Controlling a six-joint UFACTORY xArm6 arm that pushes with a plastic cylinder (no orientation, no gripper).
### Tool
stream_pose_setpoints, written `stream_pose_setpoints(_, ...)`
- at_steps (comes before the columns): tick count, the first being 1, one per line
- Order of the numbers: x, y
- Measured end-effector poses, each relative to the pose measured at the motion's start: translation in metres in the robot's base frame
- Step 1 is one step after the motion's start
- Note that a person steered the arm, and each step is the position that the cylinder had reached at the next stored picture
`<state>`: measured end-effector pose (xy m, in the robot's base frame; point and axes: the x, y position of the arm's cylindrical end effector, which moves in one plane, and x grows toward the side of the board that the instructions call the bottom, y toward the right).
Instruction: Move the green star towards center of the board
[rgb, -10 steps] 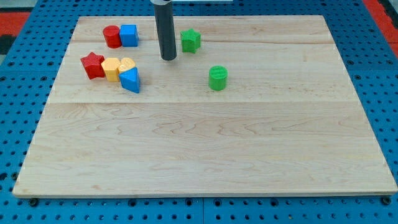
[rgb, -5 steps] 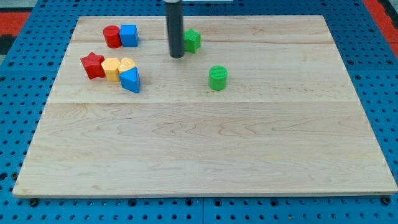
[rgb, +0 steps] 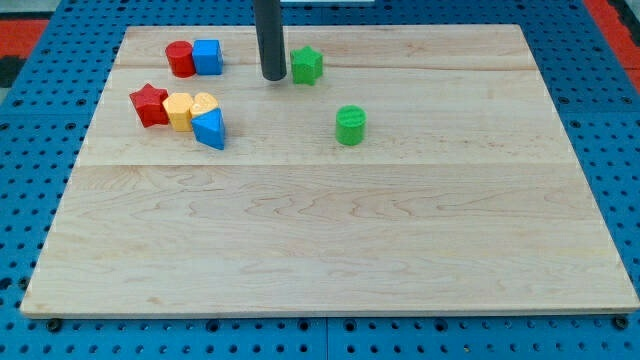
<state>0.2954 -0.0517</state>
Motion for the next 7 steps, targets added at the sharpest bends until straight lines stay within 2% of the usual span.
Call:
stream_pose_setpoints(1,-0.027,0.027)
stream_pose_setpoints(2,-0.036,0.034)
stream_pose_setpoints(4,-0.036,0.039)
stream_pose_setpoints(5,-0.058,-0.009)
stream_pose_setpoints(6,-0.08,-0.001)
stream_pose_setpoints(7,-0.072,0.051)
